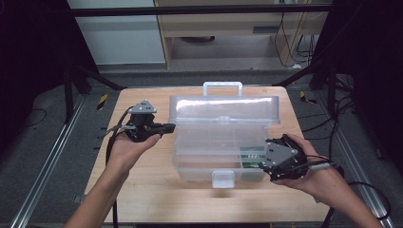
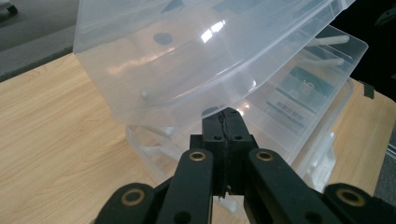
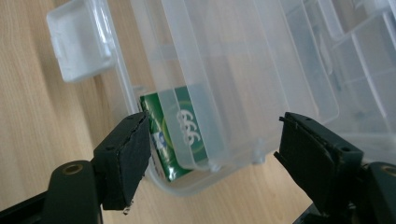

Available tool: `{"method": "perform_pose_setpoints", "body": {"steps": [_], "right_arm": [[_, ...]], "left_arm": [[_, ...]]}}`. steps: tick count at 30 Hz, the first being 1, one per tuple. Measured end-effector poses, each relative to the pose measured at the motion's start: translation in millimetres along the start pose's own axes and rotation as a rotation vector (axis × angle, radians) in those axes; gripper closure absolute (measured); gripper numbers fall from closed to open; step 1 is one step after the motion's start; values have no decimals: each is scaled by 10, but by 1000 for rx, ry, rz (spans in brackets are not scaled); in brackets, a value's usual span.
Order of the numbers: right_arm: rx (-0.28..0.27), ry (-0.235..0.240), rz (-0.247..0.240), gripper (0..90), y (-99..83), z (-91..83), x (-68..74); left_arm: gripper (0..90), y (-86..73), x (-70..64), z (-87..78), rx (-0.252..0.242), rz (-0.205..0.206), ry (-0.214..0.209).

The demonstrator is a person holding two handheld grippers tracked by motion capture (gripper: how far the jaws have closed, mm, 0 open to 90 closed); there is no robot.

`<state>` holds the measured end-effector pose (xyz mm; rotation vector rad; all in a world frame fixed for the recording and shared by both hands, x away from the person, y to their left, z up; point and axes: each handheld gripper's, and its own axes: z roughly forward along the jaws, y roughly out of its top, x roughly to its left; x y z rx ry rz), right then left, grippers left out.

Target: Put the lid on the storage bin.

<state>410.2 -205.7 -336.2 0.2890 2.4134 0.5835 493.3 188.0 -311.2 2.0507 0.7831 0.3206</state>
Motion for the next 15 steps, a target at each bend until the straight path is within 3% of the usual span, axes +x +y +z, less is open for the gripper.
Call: {"method": "perform_pose_setpoints", "body": {"steps": [4, 15], "right_arm": [[12, 10, 55, 220, -111, -13, -16], [22, -16, 123, 196, -356, -116, -53]], "left_arm": [[897, -60, -25, 17, 0, 3, -7], [897, -220, -68, 57, 0, 5, -26]]}}
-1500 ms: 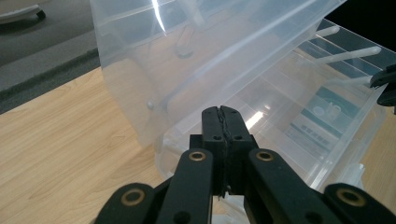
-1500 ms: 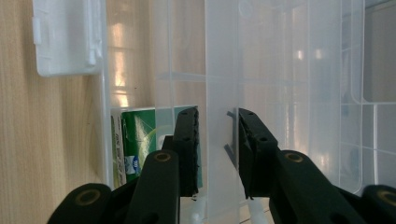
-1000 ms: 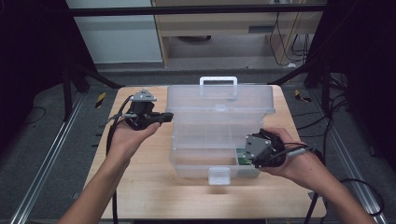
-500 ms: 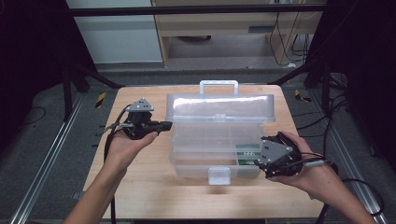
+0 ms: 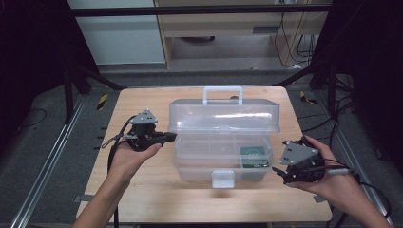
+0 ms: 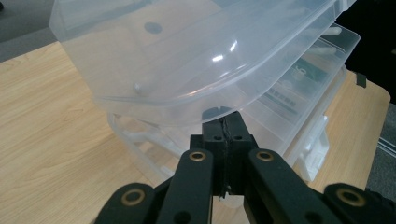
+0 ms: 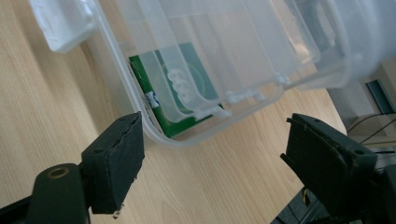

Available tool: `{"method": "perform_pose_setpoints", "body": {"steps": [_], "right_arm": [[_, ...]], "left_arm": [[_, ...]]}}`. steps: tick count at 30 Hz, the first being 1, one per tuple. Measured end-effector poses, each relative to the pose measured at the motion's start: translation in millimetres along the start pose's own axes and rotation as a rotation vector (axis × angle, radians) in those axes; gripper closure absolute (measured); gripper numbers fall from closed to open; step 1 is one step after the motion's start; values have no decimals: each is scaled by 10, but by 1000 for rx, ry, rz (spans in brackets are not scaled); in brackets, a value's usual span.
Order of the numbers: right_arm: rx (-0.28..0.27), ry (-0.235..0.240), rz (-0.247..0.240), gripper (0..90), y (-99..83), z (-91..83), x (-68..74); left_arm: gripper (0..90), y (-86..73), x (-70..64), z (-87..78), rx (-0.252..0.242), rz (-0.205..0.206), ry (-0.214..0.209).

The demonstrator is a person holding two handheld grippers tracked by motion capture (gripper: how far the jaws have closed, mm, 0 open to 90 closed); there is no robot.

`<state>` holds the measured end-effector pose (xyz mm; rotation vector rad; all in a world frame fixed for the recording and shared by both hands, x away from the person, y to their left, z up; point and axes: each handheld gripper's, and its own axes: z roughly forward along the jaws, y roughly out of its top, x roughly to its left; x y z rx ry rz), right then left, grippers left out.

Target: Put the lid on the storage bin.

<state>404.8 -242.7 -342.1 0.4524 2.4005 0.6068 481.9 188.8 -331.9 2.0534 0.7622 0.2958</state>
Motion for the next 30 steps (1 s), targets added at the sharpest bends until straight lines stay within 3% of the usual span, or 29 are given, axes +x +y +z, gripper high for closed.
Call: {"method": "perform_pose_setpoints", "body": {"steps": [13, 30], "right_arm": [[39, -47, 120, 206, -340, 107, -182], [68, -77, 179, 207, -526, 245, -225]], "left_arm": [[898, -151, -47, 95, 3, 10, -2], [899, -295, -14, 20, -12, 7, 18]]}}
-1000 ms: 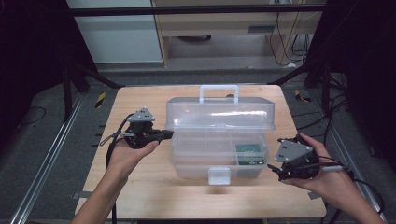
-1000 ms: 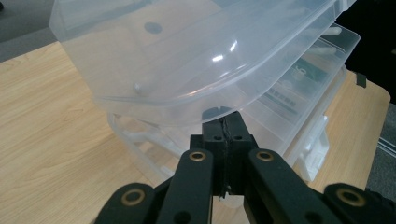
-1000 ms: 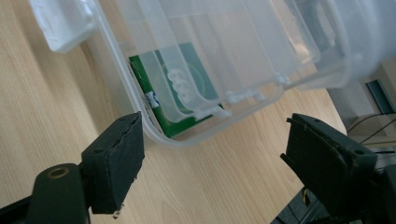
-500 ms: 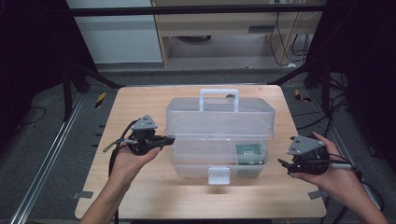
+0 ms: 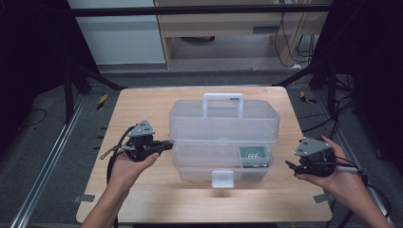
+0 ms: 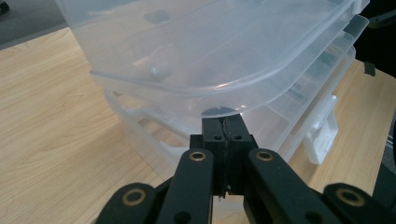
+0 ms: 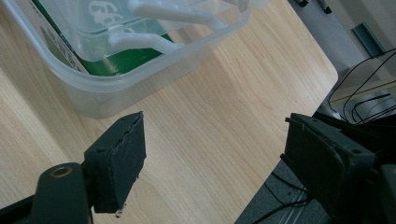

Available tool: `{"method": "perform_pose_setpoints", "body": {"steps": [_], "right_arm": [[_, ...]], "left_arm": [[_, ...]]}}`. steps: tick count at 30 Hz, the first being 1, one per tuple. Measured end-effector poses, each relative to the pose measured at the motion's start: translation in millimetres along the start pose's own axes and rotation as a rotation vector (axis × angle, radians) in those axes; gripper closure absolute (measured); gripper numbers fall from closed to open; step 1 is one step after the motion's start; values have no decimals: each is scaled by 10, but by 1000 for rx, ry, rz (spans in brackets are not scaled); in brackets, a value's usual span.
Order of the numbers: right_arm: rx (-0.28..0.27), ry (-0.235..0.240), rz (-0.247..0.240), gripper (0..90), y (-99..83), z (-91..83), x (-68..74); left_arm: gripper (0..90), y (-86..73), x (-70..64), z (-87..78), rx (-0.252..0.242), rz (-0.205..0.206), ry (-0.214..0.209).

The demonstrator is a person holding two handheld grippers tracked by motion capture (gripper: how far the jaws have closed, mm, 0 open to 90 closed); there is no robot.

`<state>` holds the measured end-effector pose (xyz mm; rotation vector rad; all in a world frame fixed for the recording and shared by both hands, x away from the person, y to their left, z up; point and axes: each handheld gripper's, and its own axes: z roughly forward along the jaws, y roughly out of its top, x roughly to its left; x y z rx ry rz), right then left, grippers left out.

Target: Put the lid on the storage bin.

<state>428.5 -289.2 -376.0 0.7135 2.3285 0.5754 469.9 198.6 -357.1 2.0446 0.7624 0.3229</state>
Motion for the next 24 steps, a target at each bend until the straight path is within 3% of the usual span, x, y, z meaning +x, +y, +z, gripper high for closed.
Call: {"method": "perform_pose_setpoints", "body": {"steps": [18, 24], "right_arm": [[11, -13, 58, 205, -175, 273, 29], [1, -19, 70, 203, -197, 323, 57]], "left_arm": [[899, -275, -26, 93, 7, -14, 13], [899, -319, -23, 94, -1, -27, -1]]}}
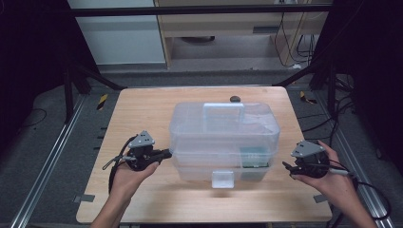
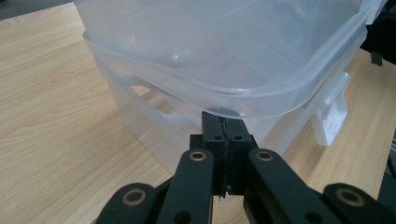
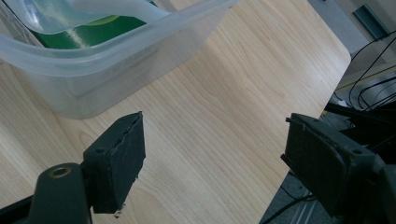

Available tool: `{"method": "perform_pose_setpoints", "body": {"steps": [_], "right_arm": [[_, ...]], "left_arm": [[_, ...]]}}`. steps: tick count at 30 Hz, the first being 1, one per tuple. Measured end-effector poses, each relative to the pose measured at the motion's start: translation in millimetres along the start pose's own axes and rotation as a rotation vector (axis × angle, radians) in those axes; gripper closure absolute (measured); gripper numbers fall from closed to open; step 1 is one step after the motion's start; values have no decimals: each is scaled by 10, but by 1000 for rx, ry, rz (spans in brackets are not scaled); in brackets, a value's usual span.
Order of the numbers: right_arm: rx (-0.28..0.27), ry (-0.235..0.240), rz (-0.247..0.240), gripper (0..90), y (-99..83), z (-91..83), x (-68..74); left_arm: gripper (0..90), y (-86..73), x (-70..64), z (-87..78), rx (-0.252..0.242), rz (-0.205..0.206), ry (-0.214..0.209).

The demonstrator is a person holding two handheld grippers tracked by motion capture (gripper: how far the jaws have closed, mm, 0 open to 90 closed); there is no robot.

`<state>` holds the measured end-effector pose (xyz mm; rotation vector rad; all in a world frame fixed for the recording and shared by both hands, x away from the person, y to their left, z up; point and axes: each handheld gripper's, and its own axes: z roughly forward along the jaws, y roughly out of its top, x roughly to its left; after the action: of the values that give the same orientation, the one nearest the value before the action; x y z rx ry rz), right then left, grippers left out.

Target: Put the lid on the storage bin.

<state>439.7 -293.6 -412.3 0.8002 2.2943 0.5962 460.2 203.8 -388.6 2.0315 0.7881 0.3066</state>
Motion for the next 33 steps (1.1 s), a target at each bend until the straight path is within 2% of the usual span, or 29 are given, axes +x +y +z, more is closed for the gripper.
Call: {"method": "perform_pose_setpoints", "body": {"steps": [8, 14, 17, 20, 23, 25, 27, 28, 30, 33], "right_arm": [[4, -6, 21, 203, -20, 62, -10], [3, -18, 41, 208, -21, 164, -31], [9, -22, 49, 209, -12, 235, -60], [17, -34, 65, 215, -3, 307, -120], [25, -56, 96, 227, -6, 386, -207], [30, -61, 129, 233, -18, 449, -264], [31, -68, 166, 237, -31, 521, -314], [27, -68, 185, 240, -37, 561, -337], [18, -65, 241, 243, -52, 665, -388], [10, -60, 317, 244, -78, 817, -442]], "left_arm": [[899, -32, 11, -8, 7, 9, -8], [899, -83, 82, -16, 46, 16, 20], [899, -93, 164, -37, 57, 16, 41], [898, -97, 300, -27, 124, 57, 129], [897, -135, 470, -4, 161, 53, 184], [895, -190, 629, 25, 182, 30, 219], [893, -254, 786, 45, 172, -23, 224], [893, -292, 877, 59, 156, -37, 221], [893, -360, 1027, 100, 158, -60, 255], [883, -439, 1206, 165, 144, -115, 277]]}}
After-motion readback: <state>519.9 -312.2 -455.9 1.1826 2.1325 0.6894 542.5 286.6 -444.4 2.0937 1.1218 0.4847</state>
